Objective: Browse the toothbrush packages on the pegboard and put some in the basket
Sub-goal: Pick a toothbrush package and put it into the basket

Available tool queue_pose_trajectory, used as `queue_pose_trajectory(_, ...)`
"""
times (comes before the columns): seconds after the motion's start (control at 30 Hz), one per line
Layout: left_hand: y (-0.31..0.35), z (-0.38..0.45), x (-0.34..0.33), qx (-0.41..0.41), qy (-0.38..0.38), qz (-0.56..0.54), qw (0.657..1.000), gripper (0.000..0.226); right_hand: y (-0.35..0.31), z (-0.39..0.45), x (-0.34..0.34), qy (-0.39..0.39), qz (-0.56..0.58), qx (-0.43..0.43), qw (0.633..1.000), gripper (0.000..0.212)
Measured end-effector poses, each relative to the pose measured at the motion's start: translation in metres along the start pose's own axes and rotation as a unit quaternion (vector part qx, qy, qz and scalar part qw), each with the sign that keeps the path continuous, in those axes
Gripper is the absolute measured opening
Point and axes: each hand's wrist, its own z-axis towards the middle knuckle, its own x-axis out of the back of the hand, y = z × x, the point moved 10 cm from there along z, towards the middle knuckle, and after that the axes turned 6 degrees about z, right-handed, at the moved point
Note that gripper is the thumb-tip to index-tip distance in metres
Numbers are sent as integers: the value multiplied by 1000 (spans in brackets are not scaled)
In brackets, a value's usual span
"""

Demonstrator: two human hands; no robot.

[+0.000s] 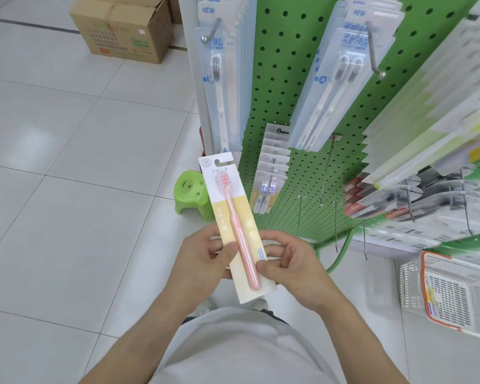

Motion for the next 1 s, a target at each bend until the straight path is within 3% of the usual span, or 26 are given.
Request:
queue_pose_trajectory(0.13,-5,-3,8,5,30,4,1000,17,-5,-1,-7,-45,-78,-4,996,57)
queue_pose_trajectory(0.3,-10,-2,11,12,13,38,999,23,-2,-2,-9,-59,-100,-13,993,66)
queue_pose_trajectory(0.47,-1,-10,34,-44,139,162,976,47,7,-2,-6,-11,-136,-19,991,59)
queue_pose_trajectory(0.6,2,-10,34,-48,146,211,965,33,11,-5,-22,-44,-168,-23,985,57)
queue_pose_trajectory(0.83,-7,-6,43,-7,152,83,985,28,1,-11,-38,-89,-183,5,979,55)
queue_pose_trajectory(1.0,-14,-5,39,15,123,1,992,22,5,-13,-43,-110,-125,-25,986,57)
